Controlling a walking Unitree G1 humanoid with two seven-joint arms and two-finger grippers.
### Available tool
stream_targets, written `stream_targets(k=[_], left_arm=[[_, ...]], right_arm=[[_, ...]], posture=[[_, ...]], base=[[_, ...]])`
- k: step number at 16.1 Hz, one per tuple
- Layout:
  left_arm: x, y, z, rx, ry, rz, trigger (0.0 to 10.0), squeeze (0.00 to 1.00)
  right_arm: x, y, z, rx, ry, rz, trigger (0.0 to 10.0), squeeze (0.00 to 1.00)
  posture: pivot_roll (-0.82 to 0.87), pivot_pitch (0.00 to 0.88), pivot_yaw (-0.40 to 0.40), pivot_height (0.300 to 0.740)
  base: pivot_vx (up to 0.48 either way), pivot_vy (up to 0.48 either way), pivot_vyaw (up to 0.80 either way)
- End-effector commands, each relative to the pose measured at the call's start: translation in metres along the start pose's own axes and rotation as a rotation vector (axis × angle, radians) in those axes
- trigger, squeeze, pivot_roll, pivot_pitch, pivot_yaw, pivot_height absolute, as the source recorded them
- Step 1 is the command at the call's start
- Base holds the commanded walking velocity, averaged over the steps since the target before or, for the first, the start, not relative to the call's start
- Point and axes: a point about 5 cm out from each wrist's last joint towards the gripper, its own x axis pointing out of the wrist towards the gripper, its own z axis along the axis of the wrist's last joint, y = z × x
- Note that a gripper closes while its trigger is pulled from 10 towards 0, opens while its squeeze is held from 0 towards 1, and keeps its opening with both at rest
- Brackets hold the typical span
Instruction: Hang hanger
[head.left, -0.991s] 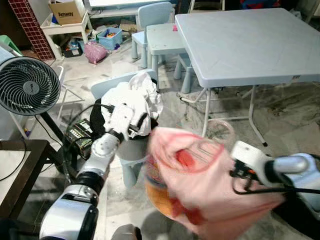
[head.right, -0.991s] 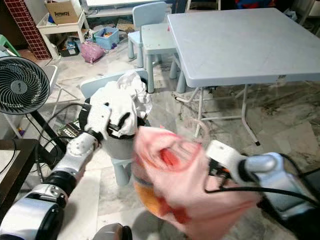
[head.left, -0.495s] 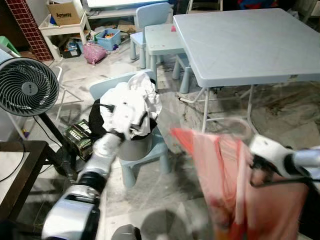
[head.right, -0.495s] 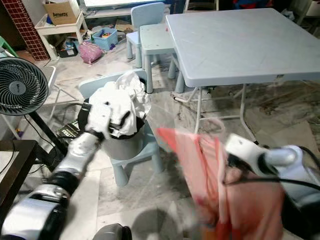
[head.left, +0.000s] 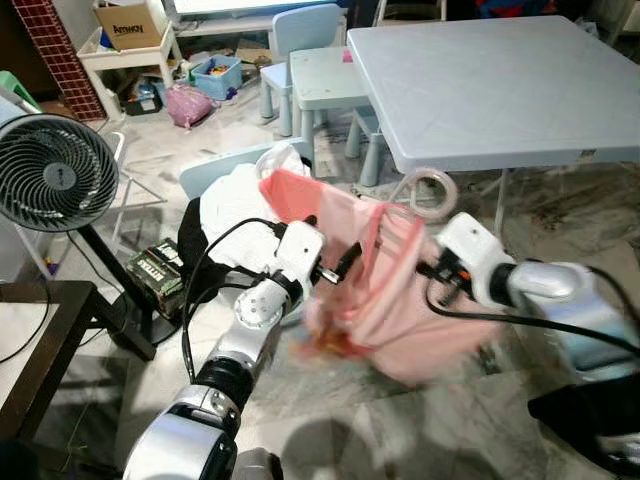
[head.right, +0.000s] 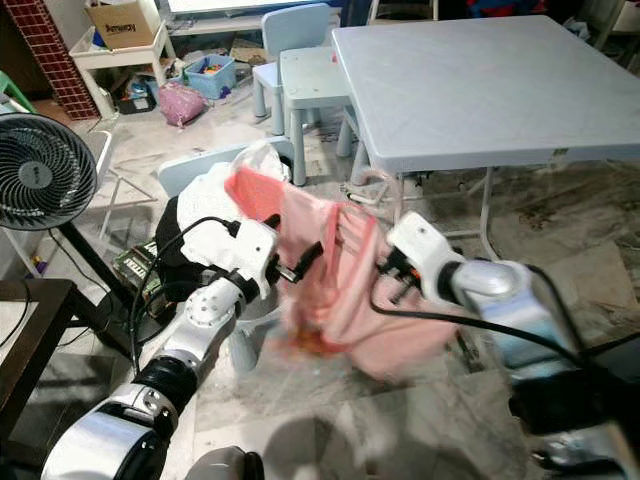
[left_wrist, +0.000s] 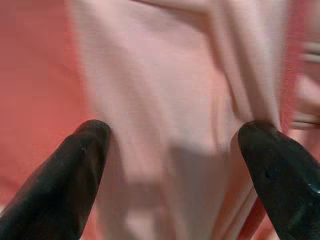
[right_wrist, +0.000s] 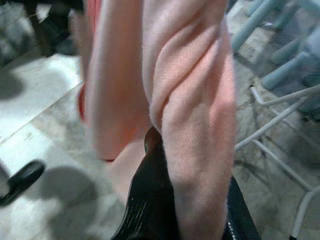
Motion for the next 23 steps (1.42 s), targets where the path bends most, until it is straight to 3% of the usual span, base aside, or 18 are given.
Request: stream_targets(k=[1, 4, 8, 13, 15, 16, 18, 23], left_arm=[[-0.001, 0.001, 0.002, 0.014, -0.008, -0.007, 10.0, 0.00], [0.000, 0.001, -0.001, 0.017, 0.017, -0.002, 10.0, 0.00], [0.003, 0.005, 0.002, 0.013, 0.021, 0.041, 10.0, 0.00], [-0.001, 0.024, 0.000, 0.029, 0.046, 0.133, 10.0, 0.00], [-0.003, 0.032, -0.001, 0.031, 0.050, 0.174, 5.1, 0.00], [-0.004, 0.040, 0.000, 0.016, 0.046, 0.210, 0.0, 0.00], [-0.006, 0.050, 0.003, 0.039, 0.039, 0.251, 0.0, 0.00], [-0.024, 0.093, 0.007, 0.124, 0.050, 0.438, 0.0, 0.00]], right_arm=[[0.001, -0.005, 0.013, -0.012, -0.038, -0.048, 10.0, 0.00], [0.014, 0.005, 0.044, 0.043, -0.131, -0.038, 10.0, 0.00], [0.011, 0.015, 0.080, 0.102, -0.222, 0.032, 10.0, 0.00], [-0.007, 0.031, 0.078, 0.081, -0.194, 0.175, 10.0, 0.00], [-0.014, 0.033, 0.075, 0.079, -0.177, 0.209, 10.0, 0.00], [-0.020, 0.034, 0.070, 0.073, -0.155, 0.230, 10.0, 0.00], [-0.026, 0.034, 0.063, 0.069, -0.123, 0.251, 10.0, 0.00], [-0.041, 0.012, 0.025, -0.029, 0.038, 0.180, 10.0, 0.00]], posture=[[-0.11, 0.000, 0.039, 0.740], [-0.11, 0.000, 0.042, 0.740], [-0.11, 0.000, 0.035, 0.740], [-0.12, 0.000, 0.034, 0.740], [-0.12, 0.000, 0.035, 0.740], [-0.13, 0.000, 0.037, 0.740], [-0.13, 0.000, 0.034, 0.740], [-0.12, 0.000, 0.036, 0.740]], base=[[0.000, 0.000, 0.00], [0.000, 0.000, 0.00], [0.000, 0.000, 0.00], [0.000, 0.000, 0.00], [0.000, 0.000, 0.00], [0.000, 0.000, 0.00], [0.000, 0.000, 0.00], [0.000, 0.000, 0.00]])
